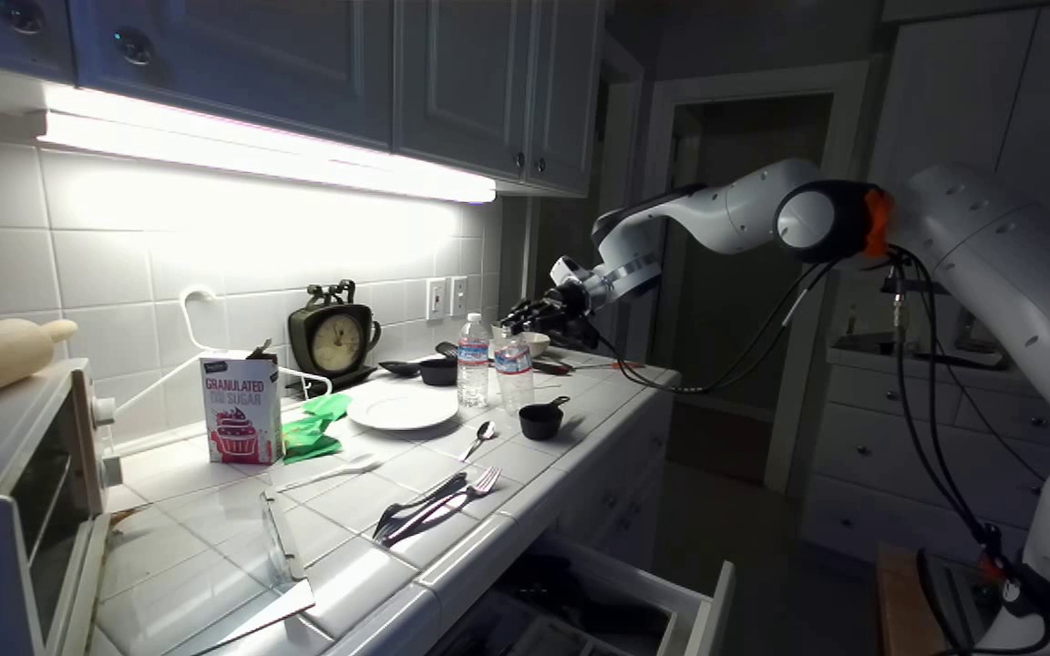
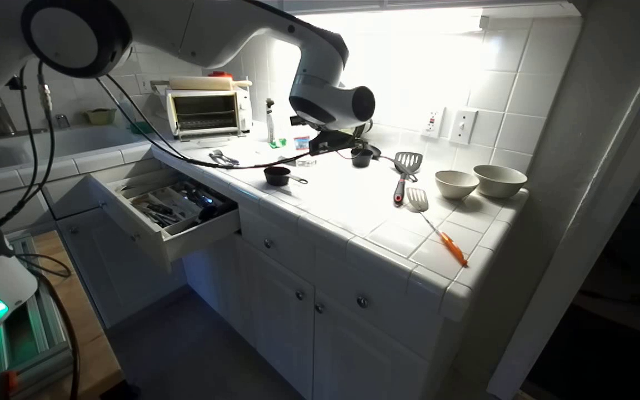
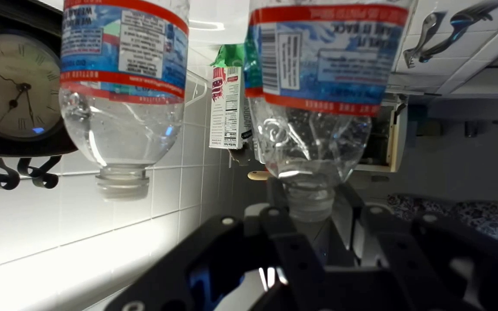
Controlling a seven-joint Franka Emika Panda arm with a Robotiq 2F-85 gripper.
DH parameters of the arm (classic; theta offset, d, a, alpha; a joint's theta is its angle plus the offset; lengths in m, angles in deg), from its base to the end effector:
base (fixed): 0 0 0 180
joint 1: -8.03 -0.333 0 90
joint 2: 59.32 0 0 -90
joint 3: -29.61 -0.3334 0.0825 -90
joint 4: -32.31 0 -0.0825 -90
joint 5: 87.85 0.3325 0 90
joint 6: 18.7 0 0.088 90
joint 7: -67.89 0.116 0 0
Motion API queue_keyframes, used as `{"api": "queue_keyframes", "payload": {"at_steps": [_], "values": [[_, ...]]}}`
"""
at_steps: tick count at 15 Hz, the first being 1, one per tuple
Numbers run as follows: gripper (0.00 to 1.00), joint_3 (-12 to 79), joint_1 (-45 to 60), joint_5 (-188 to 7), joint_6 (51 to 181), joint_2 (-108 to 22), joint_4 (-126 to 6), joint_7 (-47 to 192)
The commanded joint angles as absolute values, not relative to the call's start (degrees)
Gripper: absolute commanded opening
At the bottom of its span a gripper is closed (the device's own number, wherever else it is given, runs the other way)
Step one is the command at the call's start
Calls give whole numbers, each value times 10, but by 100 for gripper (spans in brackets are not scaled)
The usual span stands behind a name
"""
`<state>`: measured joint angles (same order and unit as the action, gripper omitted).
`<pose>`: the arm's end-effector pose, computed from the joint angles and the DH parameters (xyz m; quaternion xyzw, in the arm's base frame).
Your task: Place the water bottle on the right upright.
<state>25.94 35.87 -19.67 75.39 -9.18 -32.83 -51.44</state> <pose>0.6882 -0.2160 0.3439 -0.6476 -0.4905 -0.4889 0.3179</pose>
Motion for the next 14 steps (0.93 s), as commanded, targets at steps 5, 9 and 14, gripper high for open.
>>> {"api": "queue_keyframes", "payload": {"at_steps": [5,9,14], "values": [[8,244,368,-168,745,-74,-312,-511],[8,241,371,-166,744,-71,-311,-510],[8,266,364,-125,723,-64,-304,-503]]}}
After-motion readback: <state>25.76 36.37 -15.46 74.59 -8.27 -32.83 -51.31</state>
